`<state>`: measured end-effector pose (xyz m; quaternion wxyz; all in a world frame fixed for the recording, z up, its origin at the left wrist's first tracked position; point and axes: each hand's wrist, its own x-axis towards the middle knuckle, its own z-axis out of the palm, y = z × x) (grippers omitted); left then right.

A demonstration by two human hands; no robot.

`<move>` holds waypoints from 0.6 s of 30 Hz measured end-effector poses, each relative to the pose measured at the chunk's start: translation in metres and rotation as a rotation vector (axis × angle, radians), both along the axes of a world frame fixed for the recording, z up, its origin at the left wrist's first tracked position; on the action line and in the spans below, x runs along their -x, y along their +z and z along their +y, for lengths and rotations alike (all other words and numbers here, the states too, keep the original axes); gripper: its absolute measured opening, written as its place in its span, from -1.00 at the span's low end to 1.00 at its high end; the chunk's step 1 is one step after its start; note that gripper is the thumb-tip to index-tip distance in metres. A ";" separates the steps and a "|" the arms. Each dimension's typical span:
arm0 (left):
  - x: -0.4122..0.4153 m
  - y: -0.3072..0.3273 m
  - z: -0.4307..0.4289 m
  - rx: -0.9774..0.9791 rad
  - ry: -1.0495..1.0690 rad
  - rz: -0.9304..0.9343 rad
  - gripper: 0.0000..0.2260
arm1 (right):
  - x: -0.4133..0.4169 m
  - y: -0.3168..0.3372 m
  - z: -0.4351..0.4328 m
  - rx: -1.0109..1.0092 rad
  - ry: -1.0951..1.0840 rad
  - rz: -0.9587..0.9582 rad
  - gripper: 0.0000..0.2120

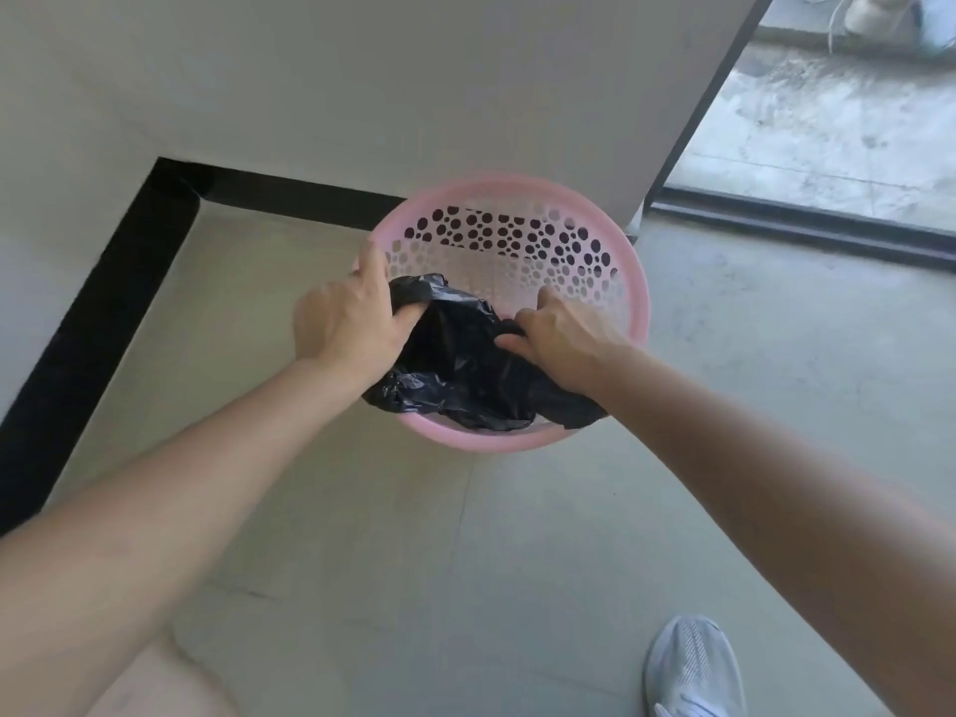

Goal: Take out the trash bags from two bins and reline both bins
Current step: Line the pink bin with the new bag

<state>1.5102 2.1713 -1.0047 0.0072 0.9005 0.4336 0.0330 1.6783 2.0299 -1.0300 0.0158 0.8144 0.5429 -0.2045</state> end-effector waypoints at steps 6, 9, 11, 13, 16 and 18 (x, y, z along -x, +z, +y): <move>0.007 -0.009 0.001 0.044 -0.171 -0.125 -0.49 | -0.009 0.005 -0.023 -0.292 -0.230 -0.339 -0.75; 0.016 0.008 -0.018 0.082 -0.091 -0.043 -0.48 | 0.007 0.025 -0.046 -0.215 -0.371 -0.225 -0.69; 0.018 0.018 -0.026 0.141 -0.132 -0.011 -0.44 | 0.015 0.036 -0.059 -0.230 -0.387 -0.200 -0.67; 0.015 0.024 -0.025 0.175 -0.173 0.010 -0.46 | 0.018 0.042 -0.068 -0.265 -0.435 -0.162 -0.66; 0.008 0.031 -0.023 0.141 -0.233 0.045 -0.50 | 0.017 0.043 -0.081 -0.182 -0.510 -0.177 -0.62; 0.006 0.037 -0.026 0.141 -0.274 0.004 -0.47 | 0.016 0.048 -0.090 -0.116 -0.512 -0.266 -0.60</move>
